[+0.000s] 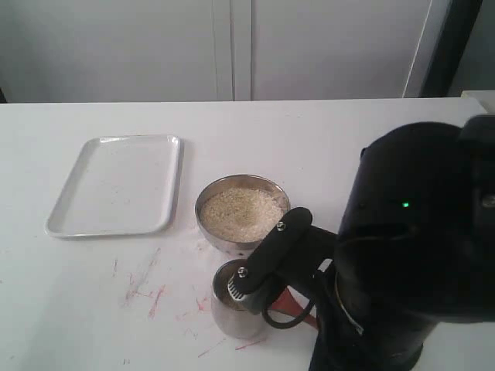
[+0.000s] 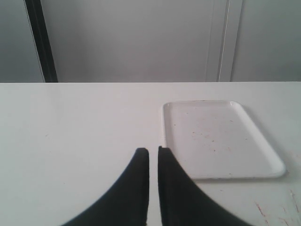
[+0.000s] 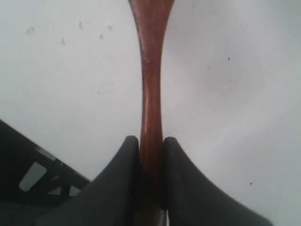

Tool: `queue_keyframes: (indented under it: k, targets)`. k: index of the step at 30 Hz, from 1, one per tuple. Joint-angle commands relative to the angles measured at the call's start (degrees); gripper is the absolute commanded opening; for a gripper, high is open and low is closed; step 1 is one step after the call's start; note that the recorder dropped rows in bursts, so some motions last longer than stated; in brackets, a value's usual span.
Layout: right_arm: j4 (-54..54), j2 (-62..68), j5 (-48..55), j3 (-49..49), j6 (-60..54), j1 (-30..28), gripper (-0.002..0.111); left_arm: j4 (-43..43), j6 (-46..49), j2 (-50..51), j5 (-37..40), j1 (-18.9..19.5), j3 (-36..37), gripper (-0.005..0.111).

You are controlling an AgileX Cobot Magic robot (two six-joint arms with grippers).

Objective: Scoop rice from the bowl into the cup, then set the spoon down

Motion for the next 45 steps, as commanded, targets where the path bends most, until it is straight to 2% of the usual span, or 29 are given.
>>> queue_keyframes:
  k: [1, 18, 31, 45]
  targets:
    - [-4.8, 1.6, -1.6, 0.1, 1.1, 1.5, 0.0, -0.3, -0.3, 0.0, -0.2, -0.2, -0.4, 0.014]
    - [-20.8, 8.1, -2.6, -0.2, 7.8, 5.3, 0.0, -0.3, -0.3, 0.0, -0.2, -0.2, -0.4, 0.014]
    - [-25.6, 10.6, 1.9, -0.2, 9.2, 7.8, 0.0, -0.3, -0.3, 0.0, -0.2, -0.2, -0.4, 0.014]
    - [-28.3, 11.4, 1.9, -0.2, 9.2, 9.1, 0.0, -0.3, -0.3, 0.0, -0.2, -0.2, -0.4, 0.014]
